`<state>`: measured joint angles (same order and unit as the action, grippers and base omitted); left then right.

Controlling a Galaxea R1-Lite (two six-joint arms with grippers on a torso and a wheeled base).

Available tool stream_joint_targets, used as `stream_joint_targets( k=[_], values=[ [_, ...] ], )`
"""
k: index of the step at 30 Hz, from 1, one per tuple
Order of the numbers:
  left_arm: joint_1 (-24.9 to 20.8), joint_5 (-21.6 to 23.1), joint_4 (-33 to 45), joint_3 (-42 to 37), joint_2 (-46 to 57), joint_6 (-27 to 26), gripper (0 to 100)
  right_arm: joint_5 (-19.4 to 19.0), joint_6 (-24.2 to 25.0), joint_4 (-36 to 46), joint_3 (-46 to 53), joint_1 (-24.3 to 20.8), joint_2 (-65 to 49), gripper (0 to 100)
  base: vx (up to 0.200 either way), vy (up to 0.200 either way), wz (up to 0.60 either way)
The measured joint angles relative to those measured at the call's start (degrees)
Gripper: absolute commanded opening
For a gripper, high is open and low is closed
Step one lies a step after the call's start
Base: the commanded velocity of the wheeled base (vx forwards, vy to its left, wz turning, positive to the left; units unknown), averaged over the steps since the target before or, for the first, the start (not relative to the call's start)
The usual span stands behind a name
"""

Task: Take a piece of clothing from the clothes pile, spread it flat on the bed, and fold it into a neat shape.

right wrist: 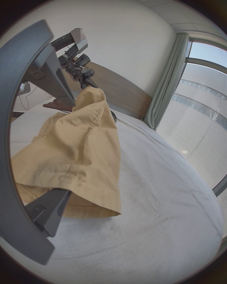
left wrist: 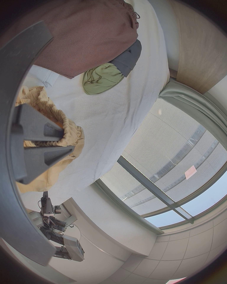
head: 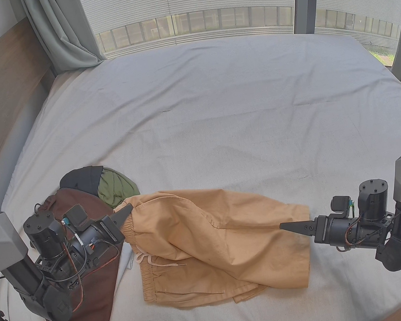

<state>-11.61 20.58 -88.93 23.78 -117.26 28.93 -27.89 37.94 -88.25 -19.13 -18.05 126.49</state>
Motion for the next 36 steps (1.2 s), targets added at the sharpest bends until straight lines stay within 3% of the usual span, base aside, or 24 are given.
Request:
stream_joint_targets(
  k=[17,18,36],
  values=[
    [0.09,0.00,0.00,0.06,0.06,-0.02,0,0.37,1.37,-0.05,-3.13,-1.90,3.30,100,0.000,0.000,0.00],
    [0.11,-0.02,0.00,0.09,0.06,-0.04,0,0.37,1.41,-0.05,-3.19,-2.04,3.41,0,0.000,0.000,0.00],
    [0.11,0.00,-0.02,0.30,0.01,0.02,0,2.68,1.44,-0.24,-5.42,-1.65,4.27,0,0.000,0.000,0.00]
  ],
)
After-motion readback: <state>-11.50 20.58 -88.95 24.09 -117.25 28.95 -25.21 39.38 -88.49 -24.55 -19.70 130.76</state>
